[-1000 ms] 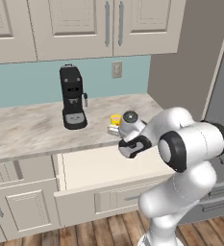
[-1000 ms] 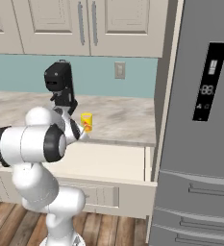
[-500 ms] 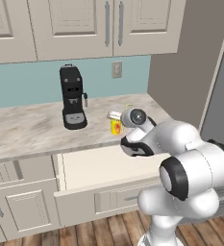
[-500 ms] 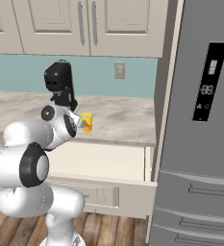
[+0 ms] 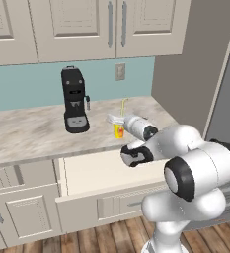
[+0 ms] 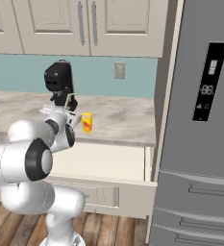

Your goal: Pick up the straw from the right drawer and put it inside the smoothie cup.

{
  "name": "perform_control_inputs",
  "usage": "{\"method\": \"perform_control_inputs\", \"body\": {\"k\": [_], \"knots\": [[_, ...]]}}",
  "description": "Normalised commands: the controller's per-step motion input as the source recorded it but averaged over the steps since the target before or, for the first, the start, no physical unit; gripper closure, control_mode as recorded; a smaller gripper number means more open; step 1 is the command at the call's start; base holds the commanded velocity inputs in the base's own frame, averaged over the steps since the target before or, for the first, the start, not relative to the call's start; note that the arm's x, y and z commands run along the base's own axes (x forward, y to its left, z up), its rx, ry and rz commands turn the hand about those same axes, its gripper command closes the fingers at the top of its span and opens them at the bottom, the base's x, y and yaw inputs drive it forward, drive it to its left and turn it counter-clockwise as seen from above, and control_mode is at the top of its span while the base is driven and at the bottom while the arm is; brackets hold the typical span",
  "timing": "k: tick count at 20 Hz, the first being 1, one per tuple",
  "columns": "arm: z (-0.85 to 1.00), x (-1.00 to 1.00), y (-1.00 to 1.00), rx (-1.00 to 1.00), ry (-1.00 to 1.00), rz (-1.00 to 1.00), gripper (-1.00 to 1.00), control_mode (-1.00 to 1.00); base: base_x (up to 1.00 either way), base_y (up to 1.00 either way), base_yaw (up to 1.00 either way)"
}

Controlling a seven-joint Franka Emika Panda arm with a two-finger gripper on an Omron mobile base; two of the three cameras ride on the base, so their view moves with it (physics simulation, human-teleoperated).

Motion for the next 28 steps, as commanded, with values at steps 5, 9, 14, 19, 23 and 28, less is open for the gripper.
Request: {"method": "perform_control_inputs", "body": {"k": [5, 9, 14, 19, 23, 28], "knots": [[0.50, -0.01, -0.02, 0.00, -0.15, 0.38, 1.00, -1.00, 0.00, 0.00, 0.00], [0.86, 0.00, -0.05, 0.01, -0.04, 0.36, 1.00, -1.00, 0.00, 0.00, 0.00], [0.98, -0.03, -0.01, 0.00, 0.00, 0.27, 1.00, -1.00, 0.00, 0.00, 0.00], [0.88, -0.06, 0.00, 0.00, 0.00, 0.17, 1.00, -1.00, 0.00, 0.00, 0.00], [0.76, -0.10, 0.00, -0.04, 0.00, 0.09, 1.00, -1.00, 0.00, 0.00, 0.00], [0.36, -0.32, 0.00, -0.08, -0.01, 0.04, 1.00, -1.00, 0.00, 0.00, 0.00]]}}
